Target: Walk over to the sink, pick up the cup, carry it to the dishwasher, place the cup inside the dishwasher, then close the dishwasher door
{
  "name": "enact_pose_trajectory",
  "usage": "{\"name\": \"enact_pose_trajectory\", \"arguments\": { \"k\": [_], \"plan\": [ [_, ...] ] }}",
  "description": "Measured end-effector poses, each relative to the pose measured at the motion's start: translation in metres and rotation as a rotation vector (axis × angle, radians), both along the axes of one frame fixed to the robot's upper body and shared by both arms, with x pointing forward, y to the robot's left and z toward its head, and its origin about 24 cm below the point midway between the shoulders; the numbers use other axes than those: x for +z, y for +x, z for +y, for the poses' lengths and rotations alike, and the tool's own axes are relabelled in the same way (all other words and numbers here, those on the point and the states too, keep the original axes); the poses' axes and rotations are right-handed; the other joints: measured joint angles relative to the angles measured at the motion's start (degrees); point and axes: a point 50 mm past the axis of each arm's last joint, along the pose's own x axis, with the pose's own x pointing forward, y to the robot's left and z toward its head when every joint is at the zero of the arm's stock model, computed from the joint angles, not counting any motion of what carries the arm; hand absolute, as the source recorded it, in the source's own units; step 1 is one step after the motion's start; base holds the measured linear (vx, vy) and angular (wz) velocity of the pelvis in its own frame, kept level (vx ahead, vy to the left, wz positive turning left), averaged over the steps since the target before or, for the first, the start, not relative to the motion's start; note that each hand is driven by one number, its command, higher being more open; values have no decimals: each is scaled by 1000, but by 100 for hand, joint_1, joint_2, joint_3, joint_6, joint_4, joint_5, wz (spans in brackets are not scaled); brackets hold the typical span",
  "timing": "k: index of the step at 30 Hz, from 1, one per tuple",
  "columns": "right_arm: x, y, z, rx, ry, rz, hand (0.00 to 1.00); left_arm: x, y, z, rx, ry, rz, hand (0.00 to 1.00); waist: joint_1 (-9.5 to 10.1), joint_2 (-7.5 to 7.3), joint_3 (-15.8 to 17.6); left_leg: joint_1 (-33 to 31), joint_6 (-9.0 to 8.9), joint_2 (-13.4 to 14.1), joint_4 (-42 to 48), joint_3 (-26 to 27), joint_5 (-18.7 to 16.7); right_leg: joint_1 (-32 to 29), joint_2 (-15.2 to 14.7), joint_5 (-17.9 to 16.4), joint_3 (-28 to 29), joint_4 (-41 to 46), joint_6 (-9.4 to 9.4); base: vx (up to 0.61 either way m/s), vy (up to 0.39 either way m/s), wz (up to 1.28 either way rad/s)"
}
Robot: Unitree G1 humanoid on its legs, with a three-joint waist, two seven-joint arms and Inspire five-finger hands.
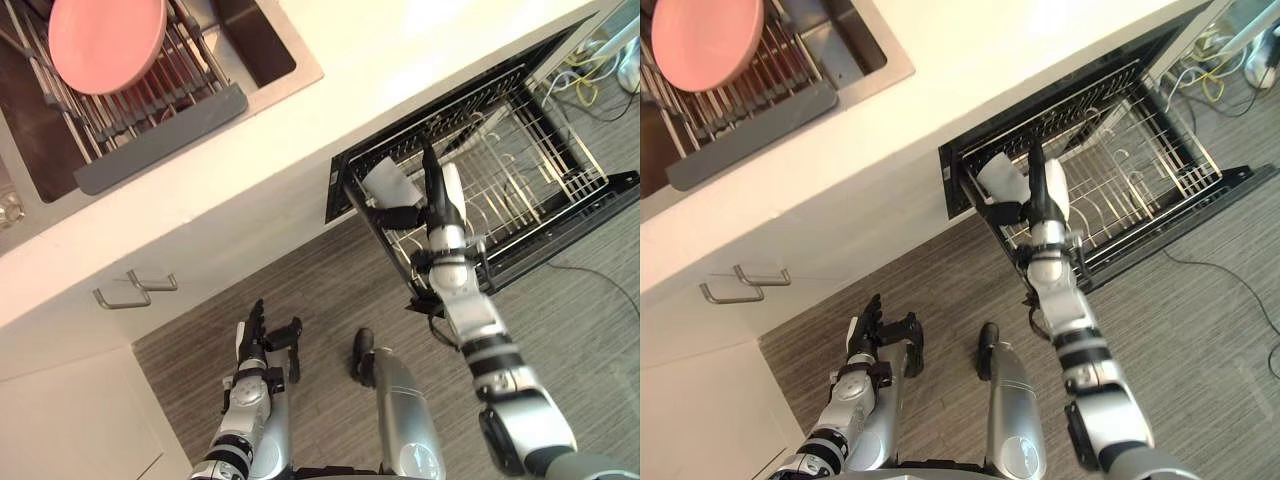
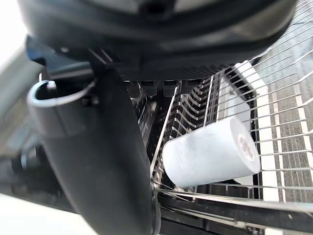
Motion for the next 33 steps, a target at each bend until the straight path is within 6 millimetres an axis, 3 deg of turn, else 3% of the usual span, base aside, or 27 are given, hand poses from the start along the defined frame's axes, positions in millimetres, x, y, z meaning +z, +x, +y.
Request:
{"name": "enact_pose_trajectory", "arguments": {
  "k": [5, 9, 13, 17, 26, 33],
  "plan": [
    [-43, -40, -6, -47, 80, 96, 100, -12, -13, 8, -63, 52, 73, 100, -147, -174, -109, 667, -5, -114, -817, 17, 353, 622, 7, 266, -33, -719, 16, 26, -7, 2],
    [-58, -69, -12, -80, 119, 127, 100, -19, -23, 15, -81, 78, 117, 100, -203, -228, -238, 1025, 1, -160, -1341, 21, 556, 977, 40, 464, -52, -1225, 36, 58, 2, 0],
    [-72, -108, -15, -107, 184, 151, 100, -35, -50, 22, -95, 115, 215, 100, -322, -235, -766, 1526, 11, -198, -1919, 49, 688, 1534, 92, 666, -76, -1925, 78, 109, 24, -2],
    [-73, -135, -13, -98, 212, 138, 100, -48, -73, 26, -109, 140, 302, 100, -367, -213, -1277, 2020, 2, -254, -2410, 68, 788, 2096, 132, 851, -103, -2569, 125, 122, 35, -1],
    [-56, -140, -9, -55, 222, 45, 100, -57, -91, 29, -119, 158, 379, 100, -368, -17, -1663, 2403, 12, -329, -2687, 55, 881, 2617, 163, 1089, -137, -3119, 148, 5, 5, 1],
    [-54, -139, -1, -21, 224, 33, 100, -59, -95, 32, -130, 174, 395, 100, -356, 15, -1720, 2515, -1, -334, -2930, -86, 1110, 2733, 192, 1195, -262, -3251, 108, -63, -23, 9]
  ]
}}
